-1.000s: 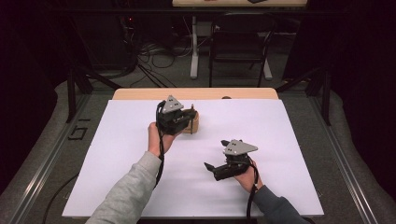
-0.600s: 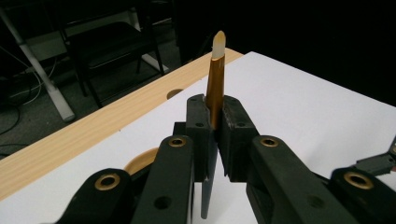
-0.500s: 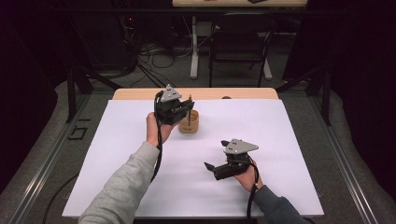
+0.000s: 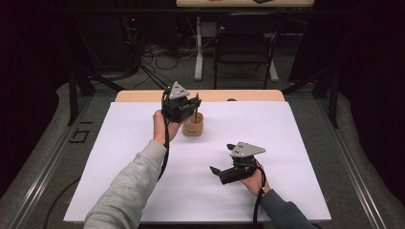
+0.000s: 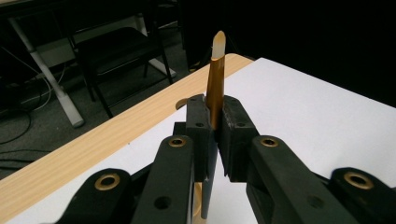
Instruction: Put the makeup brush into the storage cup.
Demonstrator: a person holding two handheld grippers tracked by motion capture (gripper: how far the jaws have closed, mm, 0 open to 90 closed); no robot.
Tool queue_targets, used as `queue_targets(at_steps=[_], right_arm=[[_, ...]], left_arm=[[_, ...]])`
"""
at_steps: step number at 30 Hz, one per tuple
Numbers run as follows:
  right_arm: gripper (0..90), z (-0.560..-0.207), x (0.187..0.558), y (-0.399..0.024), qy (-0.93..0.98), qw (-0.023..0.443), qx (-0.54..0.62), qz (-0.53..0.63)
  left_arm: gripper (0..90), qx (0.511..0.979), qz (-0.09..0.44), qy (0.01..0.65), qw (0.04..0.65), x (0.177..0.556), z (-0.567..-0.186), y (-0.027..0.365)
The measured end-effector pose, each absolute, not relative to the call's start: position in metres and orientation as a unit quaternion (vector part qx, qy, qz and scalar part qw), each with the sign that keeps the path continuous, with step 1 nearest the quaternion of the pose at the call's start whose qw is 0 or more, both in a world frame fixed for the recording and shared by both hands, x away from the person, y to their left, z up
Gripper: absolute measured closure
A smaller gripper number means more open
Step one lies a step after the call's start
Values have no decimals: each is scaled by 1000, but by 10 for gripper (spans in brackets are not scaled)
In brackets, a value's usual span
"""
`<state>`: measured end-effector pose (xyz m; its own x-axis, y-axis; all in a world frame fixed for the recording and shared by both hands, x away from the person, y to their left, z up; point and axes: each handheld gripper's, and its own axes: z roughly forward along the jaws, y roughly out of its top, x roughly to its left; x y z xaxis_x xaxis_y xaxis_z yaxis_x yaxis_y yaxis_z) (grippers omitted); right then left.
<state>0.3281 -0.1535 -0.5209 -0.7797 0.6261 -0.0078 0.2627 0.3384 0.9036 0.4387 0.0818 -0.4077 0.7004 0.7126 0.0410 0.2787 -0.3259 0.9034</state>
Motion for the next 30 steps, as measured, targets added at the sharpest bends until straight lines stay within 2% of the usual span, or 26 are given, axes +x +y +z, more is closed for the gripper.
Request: queue_targets(at_steps=[30], right_arm=[[0, -520, 328, -155, 798, 184, 277, 502]], left_arm=[[834, 776, 238, 343, 473, 470, -423, 83]])
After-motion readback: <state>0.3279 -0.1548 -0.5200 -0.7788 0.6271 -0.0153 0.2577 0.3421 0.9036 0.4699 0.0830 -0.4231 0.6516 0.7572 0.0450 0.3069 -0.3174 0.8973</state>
